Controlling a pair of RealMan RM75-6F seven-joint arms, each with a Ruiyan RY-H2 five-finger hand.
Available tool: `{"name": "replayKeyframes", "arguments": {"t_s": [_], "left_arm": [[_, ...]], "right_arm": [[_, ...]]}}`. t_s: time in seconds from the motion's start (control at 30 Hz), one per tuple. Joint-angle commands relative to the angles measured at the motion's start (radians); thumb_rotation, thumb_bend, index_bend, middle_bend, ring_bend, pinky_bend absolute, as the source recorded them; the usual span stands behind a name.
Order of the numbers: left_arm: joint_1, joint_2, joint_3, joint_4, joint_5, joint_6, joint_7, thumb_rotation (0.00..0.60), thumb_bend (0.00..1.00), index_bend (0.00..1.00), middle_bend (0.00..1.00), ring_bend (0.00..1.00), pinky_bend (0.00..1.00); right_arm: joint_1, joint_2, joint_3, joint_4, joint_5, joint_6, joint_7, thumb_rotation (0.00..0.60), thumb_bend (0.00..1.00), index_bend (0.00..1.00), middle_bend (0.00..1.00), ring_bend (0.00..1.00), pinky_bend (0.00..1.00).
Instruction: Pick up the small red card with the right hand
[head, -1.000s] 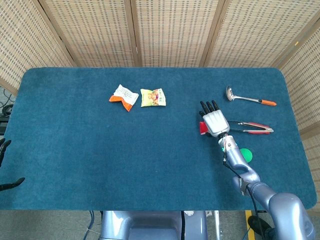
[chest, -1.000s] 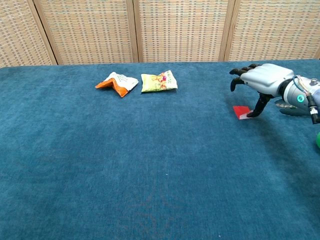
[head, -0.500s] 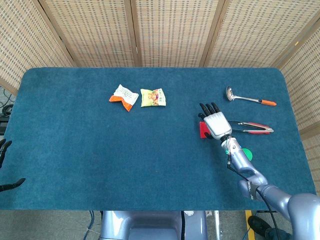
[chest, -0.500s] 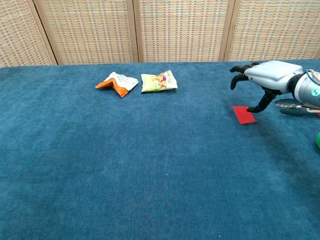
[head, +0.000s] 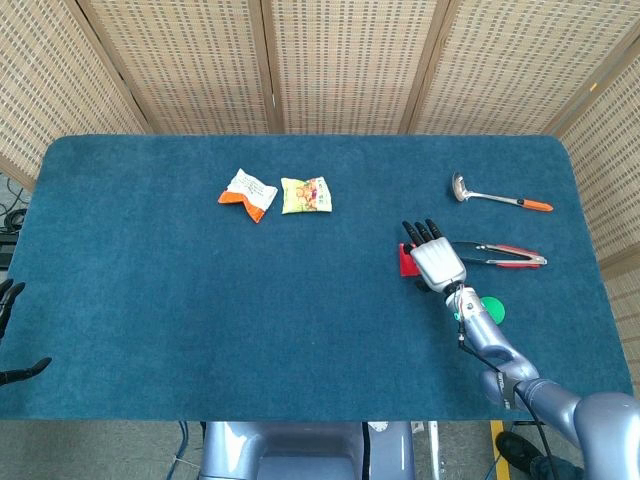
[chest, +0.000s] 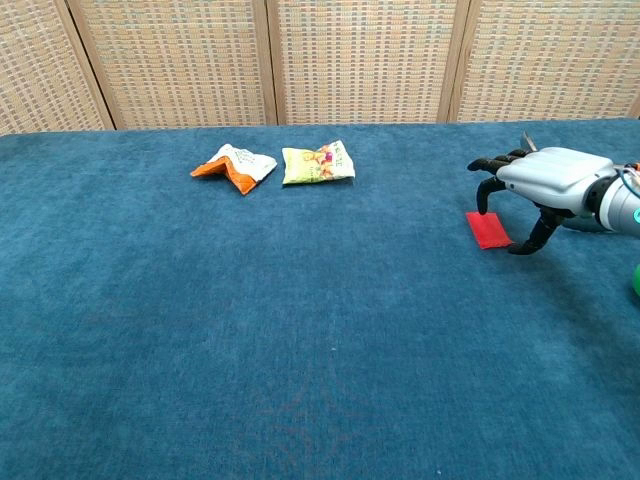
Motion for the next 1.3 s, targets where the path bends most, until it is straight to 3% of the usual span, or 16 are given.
{"name": "replayKeyframes", "arguments": {"t_s": [0.03,0.5,0.8,1.07,1.3], "left_arm": [[0.0,0.0,0.0,0.0,-0.001,0.0,-0.001,0.6,0.0,0.0,0.0,0.0,0.0],[-0.002,0.0,0.001,-0.001,-0.001,-0.003,0.002,0.6,0.0,0.0,0.0,0.0,0.0],[-0.004,-0.004,0.0,-0.002,-0.006,-0.006,0.011,0.6,0.0,0.0,0.0,0.0,0.0],[-0.008,-0.006,-0.001,-0.002,-0.014,-0.015,0.019,0.6,0.0,0.0,0.0,0.0,0.0],[-0.01,-0.005,-0.001,-0.004,-0.016,-0.019,0.019,0.6,0.0,0.0,0.0,0.0,0.0]], "right_arm": [[0.003,-0.049,-0.008,0.081,-0.028,0.025,0.055,0.6,0.26,0.36,0.01,0.0,0.0],[0.013,-0.121,-0.039,0.258,-0.075,0.018,0.137,0.6,0.26,0.37,0.01,0.0,0.0],[0.031,-0.146,-0.031,0.303,-0.074,-0.009,0.16,0.6,0.45,0.41,0.02,0.0,0.0],[0.033,-0.145,-0.038,0.312,-0.086,-0.014,0.177,0.6,0.47,0.44,0.04,0.0,0.0],[0.031,-0.149,-0.042,0.323,-0.091,-0.016,0.197,0.6,0.5,0.58,0.05,0.0,0.0]]}}
